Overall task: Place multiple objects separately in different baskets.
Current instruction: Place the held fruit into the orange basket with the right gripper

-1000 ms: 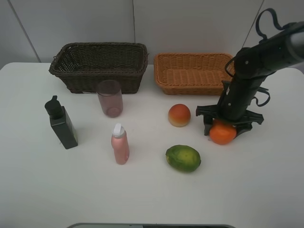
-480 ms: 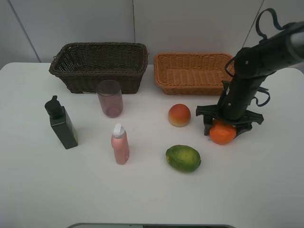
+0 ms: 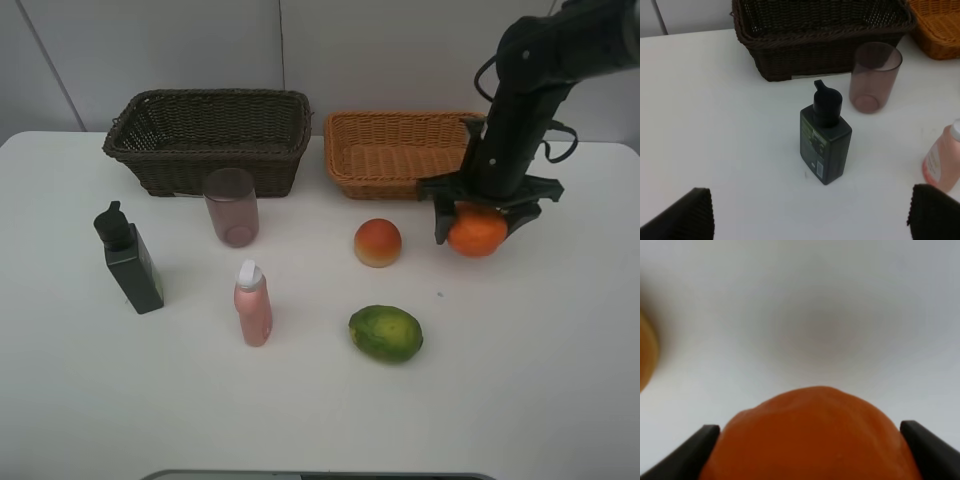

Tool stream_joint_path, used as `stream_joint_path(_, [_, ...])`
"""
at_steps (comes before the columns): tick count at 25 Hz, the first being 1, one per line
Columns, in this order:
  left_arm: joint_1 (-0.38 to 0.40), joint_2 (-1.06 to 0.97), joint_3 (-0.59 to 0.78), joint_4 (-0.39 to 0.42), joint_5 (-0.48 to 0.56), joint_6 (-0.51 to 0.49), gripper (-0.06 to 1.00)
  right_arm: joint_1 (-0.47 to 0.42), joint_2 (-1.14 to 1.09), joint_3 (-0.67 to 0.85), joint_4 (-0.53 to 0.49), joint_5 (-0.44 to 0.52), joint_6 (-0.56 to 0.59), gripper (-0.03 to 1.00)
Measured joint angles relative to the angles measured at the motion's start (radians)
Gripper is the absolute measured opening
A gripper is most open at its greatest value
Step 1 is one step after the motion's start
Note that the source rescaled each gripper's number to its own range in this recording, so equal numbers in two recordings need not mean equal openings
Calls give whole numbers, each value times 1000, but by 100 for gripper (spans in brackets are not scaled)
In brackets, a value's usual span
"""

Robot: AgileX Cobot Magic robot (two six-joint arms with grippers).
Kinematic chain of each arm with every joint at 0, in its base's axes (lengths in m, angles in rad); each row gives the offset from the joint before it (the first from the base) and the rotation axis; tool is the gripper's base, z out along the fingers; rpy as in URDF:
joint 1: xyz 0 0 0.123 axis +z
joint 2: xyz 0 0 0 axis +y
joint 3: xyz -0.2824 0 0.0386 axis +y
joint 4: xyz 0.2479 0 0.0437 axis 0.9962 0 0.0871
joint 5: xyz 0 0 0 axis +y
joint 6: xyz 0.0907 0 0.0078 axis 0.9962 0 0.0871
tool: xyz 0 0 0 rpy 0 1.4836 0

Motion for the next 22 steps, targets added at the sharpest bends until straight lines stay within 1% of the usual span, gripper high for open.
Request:
stream_joint_path(2, [0, 0, 0, 0, 0, 0, 100, 0, 0, -63, 0, 59, -55, 30])
stream_joint_path(6, [0, 0, 0, 0, 0, 0, 100, 0, 4, -230, -16, 144, -140, 30])
stream_joint_path(9, [0, 0, 0, 0, 0, 0, 100, 0, 34, -351, -46, 164, -171, 30])
stream_joint_path(12, [0, 0, 0, 0, 0, 0, 100, -6, 111, -487, -81, 166, -177, 30])
stream_joint_path(14, [0, 0, 0, 0, 0, 0, 100, -15, 177, -567, -88, 162, -178, 30])
stream_joint_path(16, [0, 0, 0, 0, 0, 0, 100, -24, 231, -636, -97, 132, -178, 30])
stream_joint_path(19, [0, 0, 0, 0, 0, 0, 100, -35, 313, -715, -100, 59, -178, 30])
stream_joint_path(22, [0, 0, 0, 0, 0, 0, 100, -43, 369, -746, -104, -12, -178, 30])
